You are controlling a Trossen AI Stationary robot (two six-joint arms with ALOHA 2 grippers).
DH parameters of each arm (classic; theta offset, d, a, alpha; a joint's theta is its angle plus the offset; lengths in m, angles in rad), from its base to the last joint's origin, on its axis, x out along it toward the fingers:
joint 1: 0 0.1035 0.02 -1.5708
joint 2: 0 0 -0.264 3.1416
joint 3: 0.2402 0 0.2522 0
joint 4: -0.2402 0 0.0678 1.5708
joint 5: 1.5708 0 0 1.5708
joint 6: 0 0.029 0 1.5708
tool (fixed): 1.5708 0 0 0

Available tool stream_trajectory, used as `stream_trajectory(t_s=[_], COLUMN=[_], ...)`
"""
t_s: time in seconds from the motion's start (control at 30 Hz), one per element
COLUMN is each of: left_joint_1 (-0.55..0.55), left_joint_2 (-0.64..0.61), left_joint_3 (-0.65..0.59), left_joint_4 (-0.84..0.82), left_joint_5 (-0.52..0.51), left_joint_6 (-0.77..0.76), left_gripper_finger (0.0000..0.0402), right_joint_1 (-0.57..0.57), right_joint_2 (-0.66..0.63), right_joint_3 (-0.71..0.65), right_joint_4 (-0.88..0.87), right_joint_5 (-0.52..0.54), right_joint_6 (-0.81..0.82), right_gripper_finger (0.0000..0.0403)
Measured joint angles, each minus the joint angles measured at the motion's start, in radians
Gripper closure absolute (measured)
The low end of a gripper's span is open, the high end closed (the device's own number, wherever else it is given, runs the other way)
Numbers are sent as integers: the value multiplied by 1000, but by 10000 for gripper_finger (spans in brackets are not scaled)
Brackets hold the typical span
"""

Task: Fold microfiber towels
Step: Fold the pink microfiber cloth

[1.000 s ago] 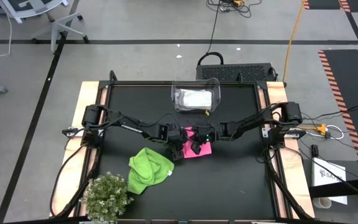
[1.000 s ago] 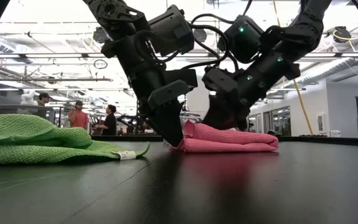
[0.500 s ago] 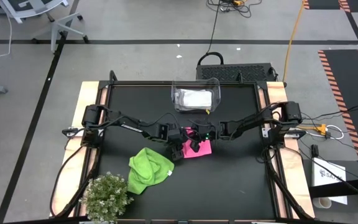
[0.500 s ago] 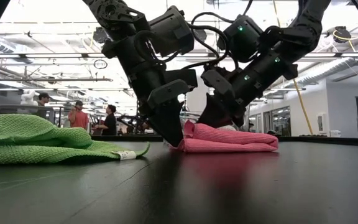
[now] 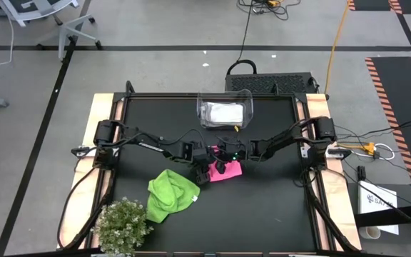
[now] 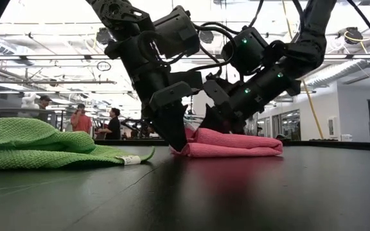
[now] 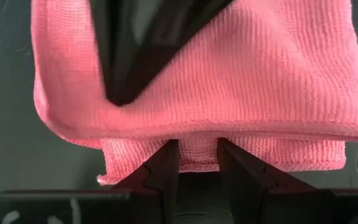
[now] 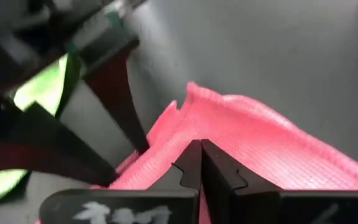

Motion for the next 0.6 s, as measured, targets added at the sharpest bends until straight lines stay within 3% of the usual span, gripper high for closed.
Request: stream_trajectory(t_s=[0.3, 0.43, 0.6], left_joint_1=[0, 0, 5], left_joint_2=[0, -2, -32], left_joint_3=[-1, -2, -2], left_joint_4=[0, 27, 5], left_joint_5=[0, -5, 32], left_joint_6=[7, 14, 51], left_gripper_finger=[286, 286, 286], right_joint_1=[-23, -22, 21], right_joint_2=[-9, -75, -188], right_joint_3=[0, 1, 2], right_joint_4=[57, -60, -231], right_joint_5=[-15, -74, -106], right_joint_6=[0, 68, 32], right_gripper_finger=[403, 403, 403])
